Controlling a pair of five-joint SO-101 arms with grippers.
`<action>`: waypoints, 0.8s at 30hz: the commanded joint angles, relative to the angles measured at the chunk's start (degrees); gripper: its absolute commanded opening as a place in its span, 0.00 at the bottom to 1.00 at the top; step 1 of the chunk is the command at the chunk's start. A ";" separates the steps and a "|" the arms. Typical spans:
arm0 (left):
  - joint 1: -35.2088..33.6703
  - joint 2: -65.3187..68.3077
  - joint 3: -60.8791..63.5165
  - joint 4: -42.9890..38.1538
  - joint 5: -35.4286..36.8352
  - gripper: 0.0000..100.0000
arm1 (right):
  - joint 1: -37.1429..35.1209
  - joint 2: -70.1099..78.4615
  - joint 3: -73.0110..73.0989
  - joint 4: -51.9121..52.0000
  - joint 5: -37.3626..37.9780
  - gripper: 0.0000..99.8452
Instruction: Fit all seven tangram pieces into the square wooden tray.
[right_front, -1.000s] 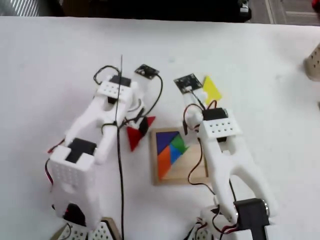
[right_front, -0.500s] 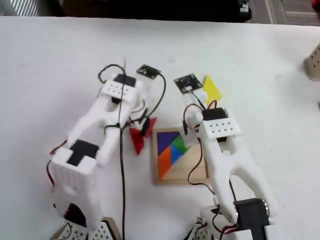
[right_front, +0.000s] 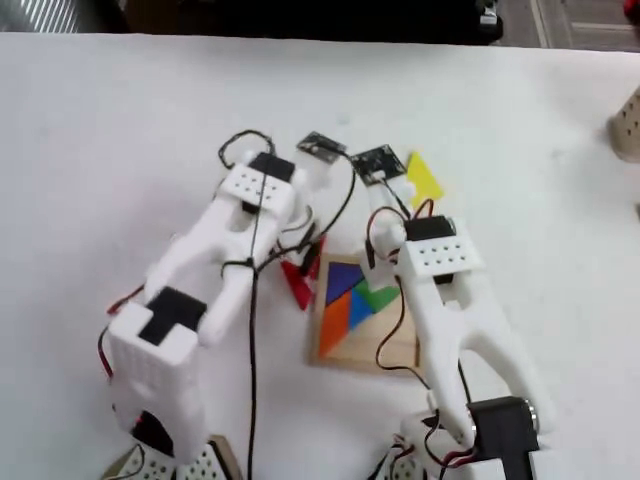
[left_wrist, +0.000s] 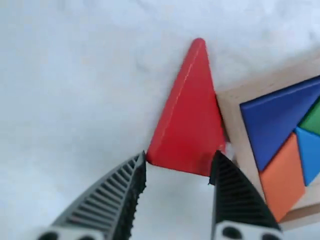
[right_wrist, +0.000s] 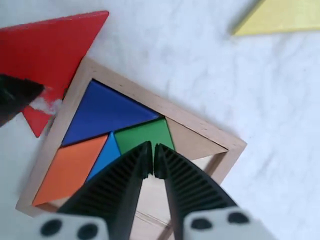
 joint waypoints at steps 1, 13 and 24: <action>3.12 -4.26 -2.02 0.70 3.43 0.21 | 0.57 -2.59 -0.44 -0.92 0.62 0.02; 9.10 -4.26 -2.37 0.09 5.63 0.21 | 2.77 -2.59 -0.53 -0.84 0.62 0.02; 12.44 -4.18 -2.11 -3.25 5.63 0.21 | 4.00 -2.59 -0.44 -0.66 0.70 0.02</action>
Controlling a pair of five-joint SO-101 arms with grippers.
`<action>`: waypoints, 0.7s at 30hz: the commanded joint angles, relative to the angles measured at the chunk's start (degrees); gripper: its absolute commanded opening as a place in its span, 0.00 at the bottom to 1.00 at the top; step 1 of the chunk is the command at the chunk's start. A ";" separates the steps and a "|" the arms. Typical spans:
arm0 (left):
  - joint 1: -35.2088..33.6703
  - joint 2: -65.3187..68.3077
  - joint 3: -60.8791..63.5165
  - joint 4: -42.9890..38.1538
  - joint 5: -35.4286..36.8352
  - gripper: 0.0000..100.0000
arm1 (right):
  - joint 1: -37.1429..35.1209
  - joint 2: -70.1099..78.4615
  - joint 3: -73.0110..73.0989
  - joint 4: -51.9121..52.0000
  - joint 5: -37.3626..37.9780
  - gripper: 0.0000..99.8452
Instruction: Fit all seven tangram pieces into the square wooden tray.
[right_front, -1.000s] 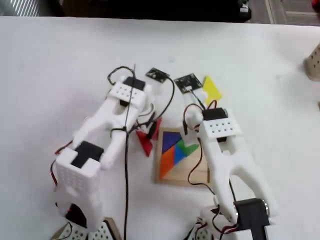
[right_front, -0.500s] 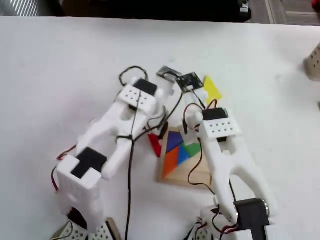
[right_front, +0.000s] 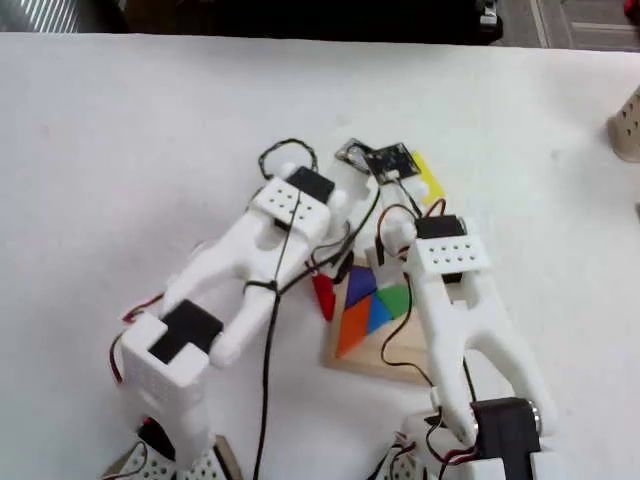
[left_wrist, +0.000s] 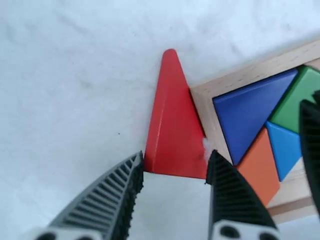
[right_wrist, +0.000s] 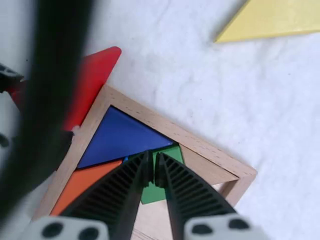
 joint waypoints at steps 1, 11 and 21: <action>4.35 -3.21 -2.11 -1.67 0.62 0.21 | 1.89 -2.59 -0.35 -0.66 0.79 0.02; 5.14 -3.12 2.90 -8.09 0.62 0.21 | 10.33 -2.51 2.46 -3.12 4.40 0.02; 4.97 -3.21 5.45 -10.99 0.62 0.21 | 12.09 -2.15 2.46 -3.21 4.40 0.02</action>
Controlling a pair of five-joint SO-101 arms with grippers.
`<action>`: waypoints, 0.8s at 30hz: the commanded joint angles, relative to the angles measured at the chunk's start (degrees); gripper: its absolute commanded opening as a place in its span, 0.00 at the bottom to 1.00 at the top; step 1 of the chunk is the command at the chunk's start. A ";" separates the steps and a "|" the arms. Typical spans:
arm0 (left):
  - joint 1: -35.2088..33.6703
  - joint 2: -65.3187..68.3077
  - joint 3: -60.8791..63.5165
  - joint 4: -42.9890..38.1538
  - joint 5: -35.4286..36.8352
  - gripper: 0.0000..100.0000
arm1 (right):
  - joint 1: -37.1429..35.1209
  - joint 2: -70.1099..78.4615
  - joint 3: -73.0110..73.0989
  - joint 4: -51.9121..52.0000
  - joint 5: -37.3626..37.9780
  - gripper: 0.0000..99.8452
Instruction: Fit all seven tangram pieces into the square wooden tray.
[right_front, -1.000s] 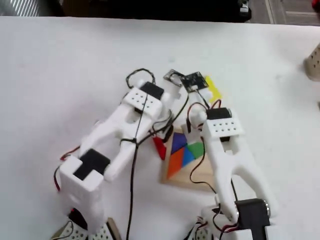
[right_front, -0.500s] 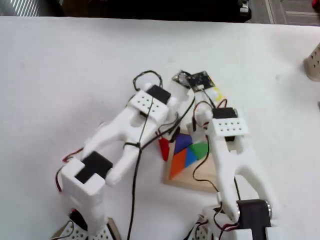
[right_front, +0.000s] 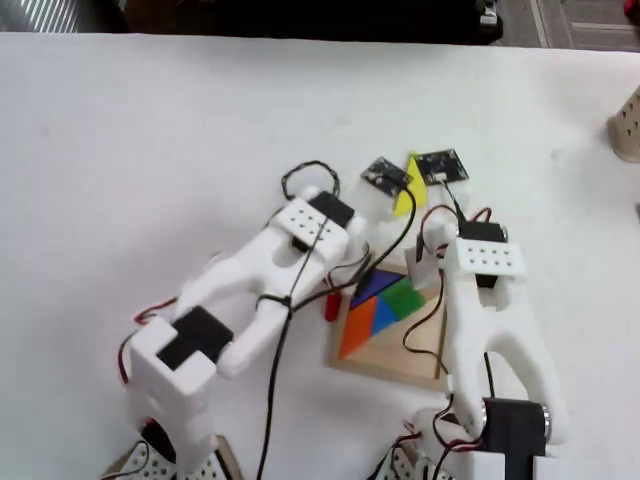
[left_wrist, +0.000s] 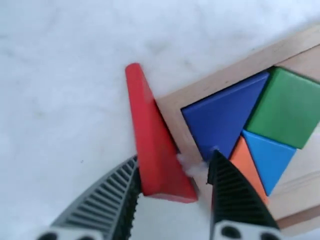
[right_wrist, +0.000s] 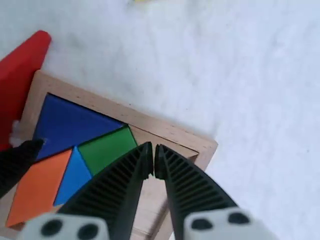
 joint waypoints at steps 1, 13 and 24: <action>0.75 -2.77 -0.26 -1.14 0.70 0.21 | 0.57 -2.15 -0.35 -0.92 0.79 0.02; 0.66 -2.86 1.76 -1.05 0.70 0.05 | 0.57 -2.15 -0.35 -0.92 0.79 0.02; 0.57 -3.47 1.23 -1.05 0.70 0.02 | 4.79 -2.59 2.20 -2.33 3.25 0.02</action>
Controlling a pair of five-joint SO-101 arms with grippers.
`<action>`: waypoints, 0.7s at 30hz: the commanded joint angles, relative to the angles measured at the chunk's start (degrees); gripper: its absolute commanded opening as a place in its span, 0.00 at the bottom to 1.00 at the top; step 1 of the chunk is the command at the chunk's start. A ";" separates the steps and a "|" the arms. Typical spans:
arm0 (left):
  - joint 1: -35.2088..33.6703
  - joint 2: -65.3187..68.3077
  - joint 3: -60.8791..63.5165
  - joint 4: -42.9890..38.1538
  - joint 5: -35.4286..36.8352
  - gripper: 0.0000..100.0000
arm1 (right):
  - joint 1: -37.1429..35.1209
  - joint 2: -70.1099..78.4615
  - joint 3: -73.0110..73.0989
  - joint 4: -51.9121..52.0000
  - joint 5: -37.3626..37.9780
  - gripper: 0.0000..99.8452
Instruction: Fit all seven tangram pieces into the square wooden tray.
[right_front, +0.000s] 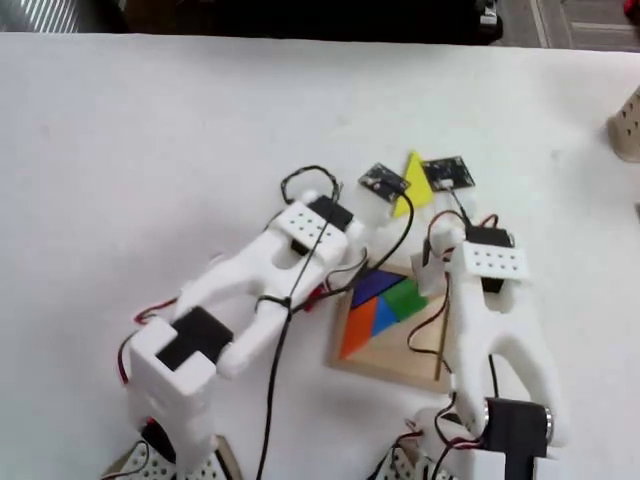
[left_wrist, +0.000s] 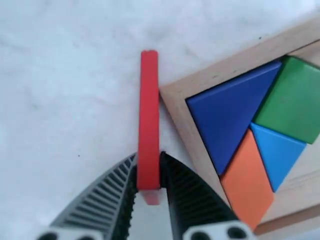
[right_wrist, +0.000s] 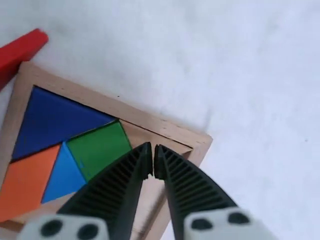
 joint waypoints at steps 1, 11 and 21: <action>0.57 -3.47 -1.41 -0.26 0.62 0.02 | 3.03 -2.59 -0.18 -1.01 1.41 0.02; -0.22 -12.79 -0.88 2.55 0.18 0.02 | 7.69 -2.59 0.88 -0.92 1.41 0.02; 2.59 -28.62 13.19 -0.88 -10.81 0.02 | 11.12 -2.33 2.02 -1.10 1.85 0.02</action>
